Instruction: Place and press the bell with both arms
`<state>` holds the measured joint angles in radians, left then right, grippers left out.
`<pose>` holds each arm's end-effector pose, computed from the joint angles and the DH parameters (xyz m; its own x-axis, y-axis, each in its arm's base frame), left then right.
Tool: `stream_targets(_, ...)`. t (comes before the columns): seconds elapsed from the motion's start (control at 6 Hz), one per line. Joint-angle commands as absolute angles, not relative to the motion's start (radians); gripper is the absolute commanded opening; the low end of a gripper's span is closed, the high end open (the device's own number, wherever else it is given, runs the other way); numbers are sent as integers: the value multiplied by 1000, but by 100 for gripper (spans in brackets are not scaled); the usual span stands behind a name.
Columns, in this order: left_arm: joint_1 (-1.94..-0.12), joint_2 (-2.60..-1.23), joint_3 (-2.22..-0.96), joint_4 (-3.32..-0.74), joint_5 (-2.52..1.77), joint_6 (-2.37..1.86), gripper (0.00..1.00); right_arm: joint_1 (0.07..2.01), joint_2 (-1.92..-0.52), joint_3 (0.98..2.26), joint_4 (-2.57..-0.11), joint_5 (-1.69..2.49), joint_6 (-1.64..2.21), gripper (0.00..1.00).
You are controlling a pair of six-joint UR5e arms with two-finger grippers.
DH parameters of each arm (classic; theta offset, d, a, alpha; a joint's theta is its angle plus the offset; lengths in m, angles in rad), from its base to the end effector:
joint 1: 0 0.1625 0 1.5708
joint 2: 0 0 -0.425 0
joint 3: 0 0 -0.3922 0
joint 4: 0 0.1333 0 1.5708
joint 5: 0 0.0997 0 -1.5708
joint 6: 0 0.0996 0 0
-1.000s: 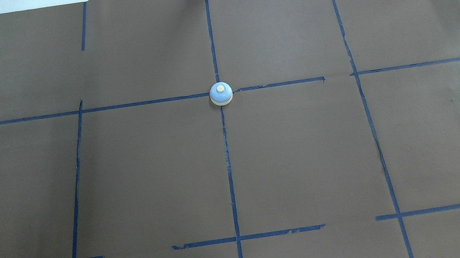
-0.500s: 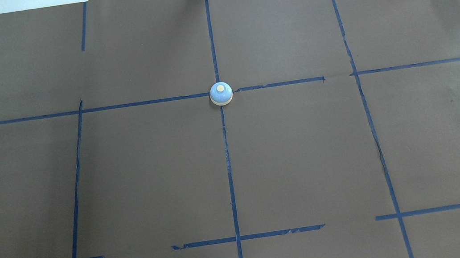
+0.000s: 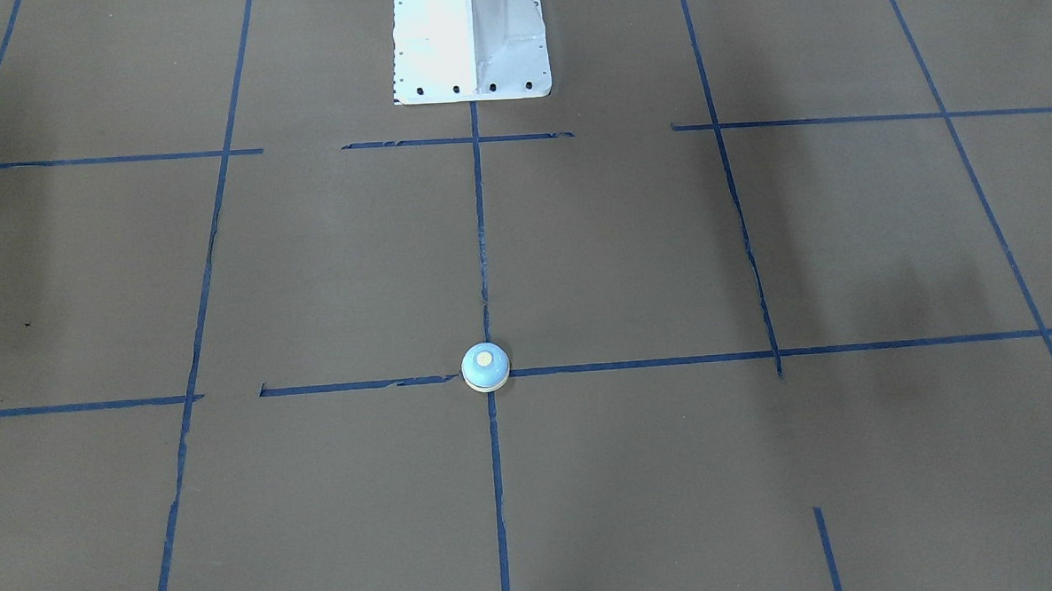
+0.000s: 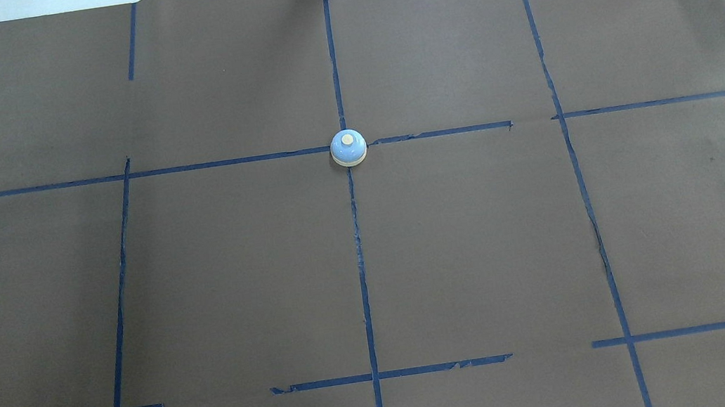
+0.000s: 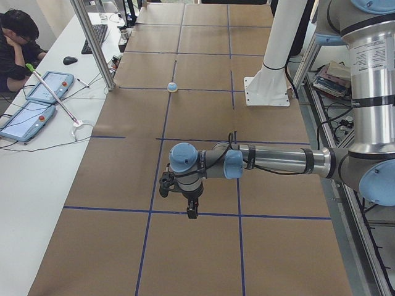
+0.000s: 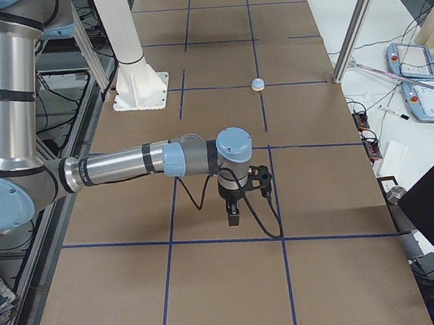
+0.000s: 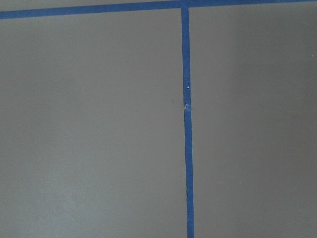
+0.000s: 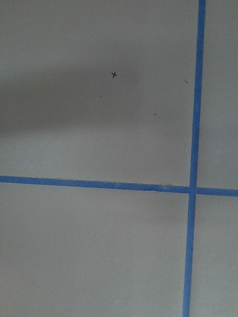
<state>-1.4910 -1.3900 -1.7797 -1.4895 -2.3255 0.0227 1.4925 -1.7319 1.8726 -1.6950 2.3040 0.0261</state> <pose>-0.0321 -0.4152 0.6473 0.7271 0.0444 -0.6851 -0.0961 0.9947 -0.0376 0.0335 -0.4250 0.5993 0.7417 -0.0431 0.6694 0.0589 0.9983 -0.0010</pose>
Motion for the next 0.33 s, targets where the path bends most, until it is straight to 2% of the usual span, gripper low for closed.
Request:
stream_targets(0.0,-1491,-1390,-1786,-1489,-2326,23,100,1493,-1732,1871,-1695,2304,26,100)
stream_targets(0.17,-1491,-1390,-1784,-1489,-2326,23,100,1493,-1732,1871,-1695,2304,26,100)
